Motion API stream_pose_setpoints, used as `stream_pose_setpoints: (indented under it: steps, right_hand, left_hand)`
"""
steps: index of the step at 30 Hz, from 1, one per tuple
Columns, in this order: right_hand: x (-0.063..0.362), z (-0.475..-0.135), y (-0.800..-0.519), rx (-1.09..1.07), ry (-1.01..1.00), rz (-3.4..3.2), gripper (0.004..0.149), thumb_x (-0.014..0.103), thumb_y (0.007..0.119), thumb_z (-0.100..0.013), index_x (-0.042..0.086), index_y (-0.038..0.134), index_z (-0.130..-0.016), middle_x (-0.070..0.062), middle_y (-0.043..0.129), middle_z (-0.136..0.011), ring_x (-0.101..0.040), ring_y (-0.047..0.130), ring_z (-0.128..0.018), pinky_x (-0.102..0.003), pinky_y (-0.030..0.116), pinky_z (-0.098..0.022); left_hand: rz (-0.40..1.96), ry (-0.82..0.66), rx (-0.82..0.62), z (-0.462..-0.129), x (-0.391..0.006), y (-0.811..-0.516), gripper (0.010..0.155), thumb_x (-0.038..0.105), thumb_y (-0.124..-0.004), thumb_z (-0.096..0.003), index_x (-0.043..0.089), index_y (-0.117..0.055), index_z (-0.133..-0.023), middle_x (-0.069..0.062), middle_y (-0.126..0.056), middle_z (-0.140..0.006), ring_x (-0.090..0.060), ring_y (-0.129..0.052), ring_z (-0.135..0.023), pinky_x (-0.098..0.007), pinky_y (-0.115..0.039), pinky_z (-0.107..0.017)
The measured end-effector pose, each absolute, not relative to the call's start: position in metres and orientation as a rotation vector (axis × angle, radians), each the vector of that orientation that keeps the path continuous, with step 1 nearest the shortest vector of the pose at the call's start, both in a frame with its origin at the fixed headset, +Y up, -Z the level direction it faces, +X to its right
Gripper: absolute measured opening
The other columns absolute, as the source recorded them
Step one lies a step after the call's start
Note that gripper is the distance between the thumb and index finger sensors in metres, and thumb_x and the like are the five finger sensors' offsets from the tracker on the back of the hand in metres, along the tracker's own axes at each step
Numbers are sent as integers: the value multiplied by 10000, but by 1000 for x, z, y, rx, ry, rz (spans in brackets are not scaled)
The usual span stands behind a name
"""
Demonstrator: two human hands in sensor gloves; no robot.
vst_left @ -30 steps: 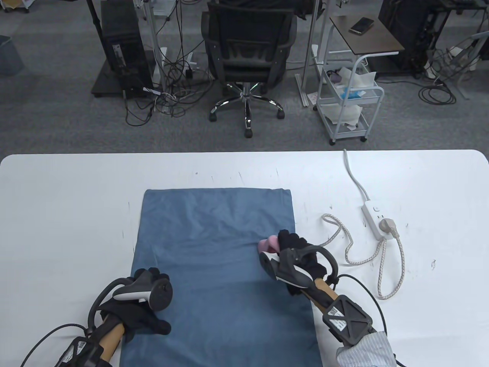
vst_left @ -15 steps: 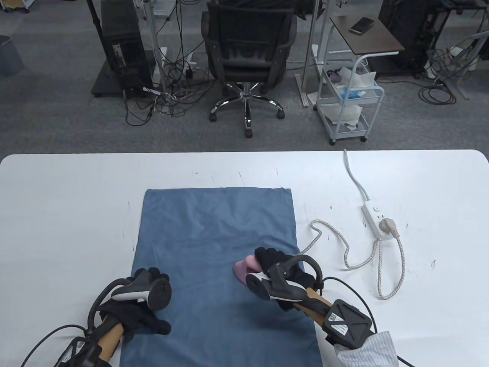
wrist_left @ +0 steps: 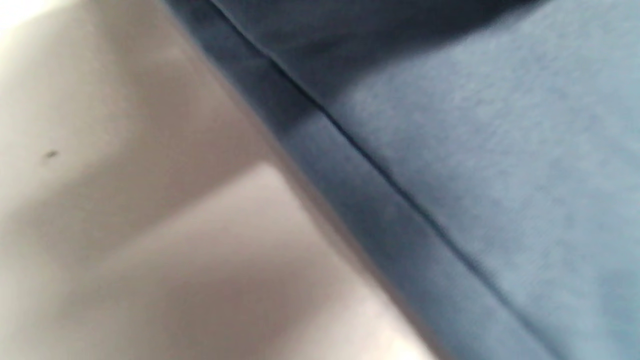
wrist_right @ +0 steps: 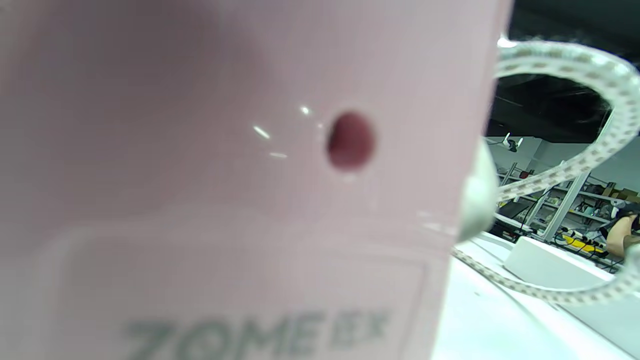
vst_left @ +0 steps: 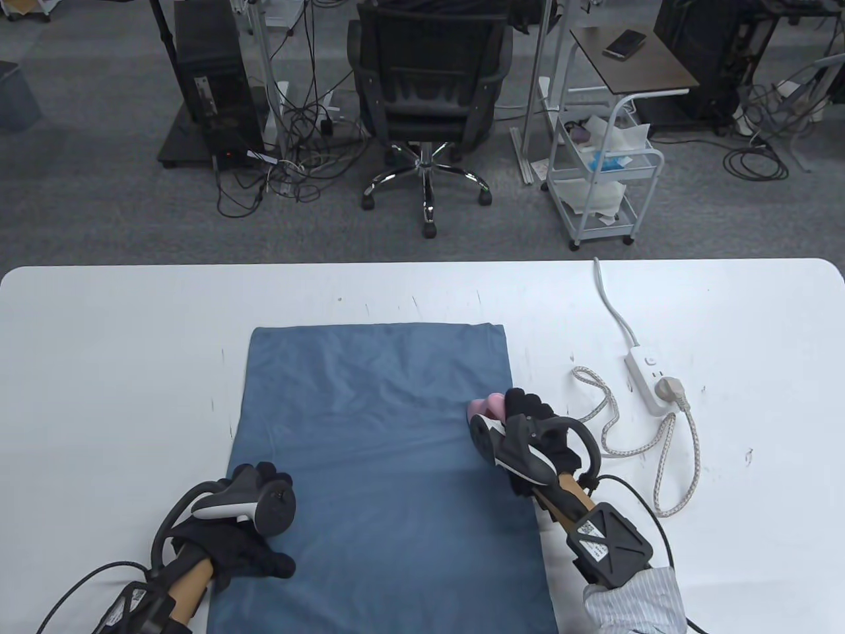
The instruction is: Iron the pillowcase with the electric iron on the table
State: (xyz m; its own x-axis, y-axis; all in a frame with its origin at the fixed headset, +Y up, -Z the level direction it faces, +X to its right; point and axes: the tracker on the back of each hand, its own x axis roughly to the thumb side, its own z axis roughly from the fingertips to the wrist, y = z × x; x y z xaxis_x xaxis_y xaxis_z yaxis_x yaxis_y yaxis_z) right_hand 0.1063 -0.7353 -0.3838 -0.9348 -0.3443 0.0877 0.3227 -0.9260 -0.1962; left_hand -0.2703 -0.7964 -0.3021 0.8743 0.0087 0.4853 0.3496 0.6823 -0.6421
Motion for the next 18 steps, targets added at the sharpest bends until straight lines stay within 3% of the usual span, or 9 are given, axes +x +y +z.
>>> stream_pose_setpoints:
  steps: [4,7,13,18]
  right_hand:
    - [107,-398,-719,-315,242,-2651,664,481,722,-440,74,623,-956,-8,857,-681,-131,920,-409,-339,859,-381]
    - [91,-393,-690,-426,292,-2571,681,508,703,-429,86,625,-958,-5,860,-685,-133,921,-412,-336,856,-388]
    - [19,-359,-629,-826,530,-2549,691,531,611,-456,63,654,-962,-25,885,-659,-154,927,-380,-353,854,-358]
    - [-44,-324,-624,-1136,674,-2414,665,518,645,-460,78,642,-959,9,874,-659,-123,924,-381,-327,861,-360]
  left_hand:
    - [-177,-496,-794,-302,-272,-797,1235,726,-562,-391,-26,170,-1042,-413,197,-1028,-694,37,-930,-751,-171,-694]
    - [-145,-501,-765,-301,-279,-796,1210,728,-529,-405,-24,181,-1034,-405,205,-1025,-674,37,-939,-734,-160,-702]
    - [-87,-452,-655,-304,-295,-787,1174,723,-538,-410,8,101,-1088,-358,128,-1099,-640,-11,-1000,-730,-188,-721]
    - [-164,-446,-702,-301,-292,-796,1168,707,-576,-416,19,73,-1102,-341,109,-1113,-628,-18,-1009,-723,-189,-725]
